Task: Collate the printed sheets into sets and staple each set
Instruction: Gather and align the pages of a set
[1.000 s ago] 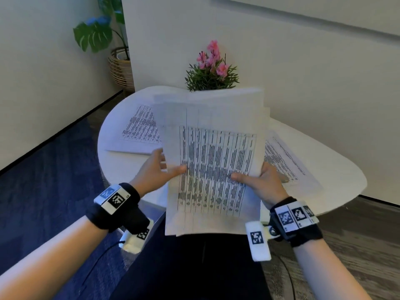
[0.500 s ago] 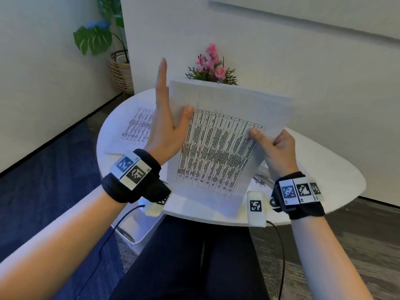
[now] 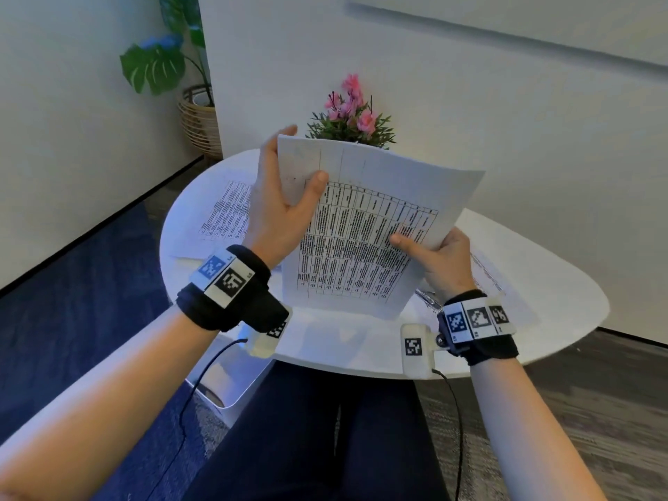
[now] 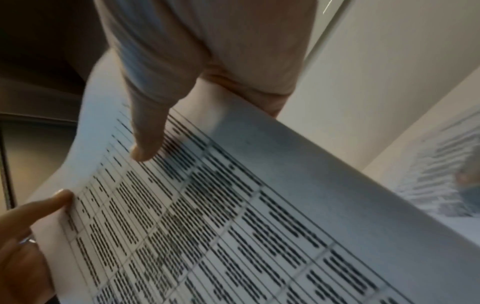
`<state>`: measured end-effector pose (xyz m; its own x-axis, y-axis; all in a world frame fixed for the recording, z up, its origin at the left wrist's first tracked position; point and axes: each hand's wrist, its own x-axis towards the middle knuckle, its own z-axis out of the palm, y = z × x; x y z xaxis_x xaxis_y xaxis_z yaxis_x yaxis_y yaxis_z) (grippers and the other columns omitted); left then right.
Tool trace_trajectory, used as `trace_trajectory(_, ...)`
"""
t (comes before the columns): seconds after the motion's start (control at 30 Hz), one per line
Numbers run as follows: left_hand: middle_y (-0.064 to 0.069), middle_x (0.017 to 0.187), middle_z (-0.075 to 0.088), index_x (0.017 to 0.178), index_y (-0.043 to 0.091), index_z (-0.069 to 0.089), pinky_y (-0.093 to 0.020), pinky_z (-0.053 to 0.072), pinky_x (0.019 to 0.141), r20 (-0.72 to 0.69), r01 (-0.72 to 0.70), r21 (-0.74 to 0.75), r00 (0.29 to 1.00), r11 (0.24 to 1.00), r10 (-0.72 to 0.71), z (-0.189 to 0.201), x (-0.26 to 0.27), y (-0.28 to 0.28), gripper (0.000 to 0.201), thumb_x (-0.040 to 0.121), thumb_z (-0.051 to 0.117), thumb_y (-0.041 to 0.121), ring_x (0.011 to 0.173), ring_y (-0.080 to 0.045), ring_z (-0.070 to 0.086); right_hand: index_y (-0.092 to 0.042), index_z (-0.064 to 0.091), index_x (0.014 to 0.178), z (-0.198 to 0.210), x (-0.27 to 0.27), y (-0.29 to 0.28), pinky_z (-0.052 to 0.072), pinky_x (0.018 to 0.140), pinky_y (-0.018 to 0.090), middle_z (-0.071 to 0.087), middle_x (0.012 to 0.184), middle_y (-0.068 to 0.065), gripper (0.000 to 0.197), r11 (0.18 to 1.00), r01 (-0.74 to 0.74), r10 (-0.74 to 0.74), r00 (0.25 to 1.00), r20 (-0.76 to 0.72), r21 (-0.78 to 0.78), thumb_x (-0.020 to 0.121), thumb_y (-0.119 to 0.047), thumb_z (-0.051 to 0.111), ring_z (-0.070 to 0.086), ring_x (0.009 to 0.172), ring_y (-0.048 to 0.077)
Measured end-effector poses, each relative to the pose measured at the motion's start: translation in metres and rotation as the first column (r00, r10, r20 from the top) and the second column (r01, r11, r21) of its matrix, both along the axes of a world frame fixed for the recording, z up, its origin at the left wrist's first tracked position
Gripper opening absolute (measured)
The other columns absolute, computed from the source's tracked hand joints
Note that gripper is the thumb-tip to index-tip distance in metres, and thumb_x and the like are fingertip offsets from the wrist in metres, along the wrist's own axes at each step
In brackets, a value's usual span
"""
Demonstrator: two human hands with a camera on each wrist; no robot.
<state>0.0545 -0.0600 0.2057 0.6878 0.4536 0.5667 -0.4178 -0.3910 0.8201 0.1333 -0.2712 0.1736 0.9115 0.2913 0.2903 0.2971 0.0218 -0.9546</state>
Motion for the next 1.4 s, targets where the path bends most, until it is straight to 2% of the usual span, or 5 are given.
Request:
trace_trajectory(0.4,0.002,0.114,0.066,0.123,0.013,0.051,-0.027,0.055,0.085,-0.197,-0.018,-0.075,0.98,0.997,0.003,-0.048,0.009,0.007,0.054,0.078,0.076,0.033,0.101,-0.006,0.063,-0.022,0.07,0.084,-0.027,0.002,0.0,0.055,0.085,0.047,0.072,0.087,-0.004,0.019,0.995,0.061,-0.071,0.989,-0.131,-0.081,0.074,-0.008,0.076,0.069,0.084,0.014)
trace_trajectory(0.57,0.009,0.109,0.064,0.124,0.015,0.053,-0.002,0.046,0.071,-0.178,-0.06,-0.065,0.983,0.996,0.048,-0.047,0.012,0.0,0.049,0.081,0.074,0.028,0.094,0.01,0.059,-0.024,0.069,0.084,-0.022,0.003,0.001,0.057,0.076,0.034,0.072,0.088,-0.005,0.02,0.994,0.107,-0.106,0.991,-0.086,0.002,0.076,-0.007,0.076,0.07,0.084,0.013)
trace_trajectory(0.83,0.013,0.076,0.06,0.1,0.015,0.056,-0.023,0.046,0.062,-0.453,-0.002,0.029,0.891,1.0,0.015,-0.09,0.012,-0.005,0.029,0.085,0.067,0.037,0.068,-0.005,0.058,-0.006,0.067,0.082,-0.063,0.013,-0.013,0.043,0.053,0.023,0.063,0.069,0.003,0.022,0.908,0.09,-0.146,0.983,-0.109,-0.409,0.076,-0.025,0.076,0.055,0.055,0.014)
trace_trajectory(1.17,-0.009,0.075,0.064,0.096,0.016,0.06,-0.034,0.054,0.056,-0.57,0.022,-0.009,0.821,1.0,-0.023,-0.07,-0.005,0.014,0.021,0.087,0.066,0.034,0.061,-0.02,0.059,-0.02,0.059,0.107,-0.086,0.092,-0.071,0.047,0.09,0.043,0.059,0.113,0.007,0.06,0.032,0.093,-0.175,0.981,0.086,-0.995,0.063,-0.059,0.072,0.053,0.107,0.029)
trace_trajectory(1.4,0.004,0.062,0.049,0.098,0.018,0.054,-0.017,0.038,0.04,-0.678,0.145,0.063,0.732,0.987,-0.064,-0.068,-0.024,0.009,0.025,0.087,0.067,0.036,0.041,-0.004,0.043,-0.016,0.044,0.086,-0.103,0.095,-0.073,0.033,0.053,0.025,0.045,0.071,-0.004,0.037,0.271,0.058,-0.204,0.979,0.002,-0.961,0.077,-0.038,0.074,0.045,0.063,0.015)
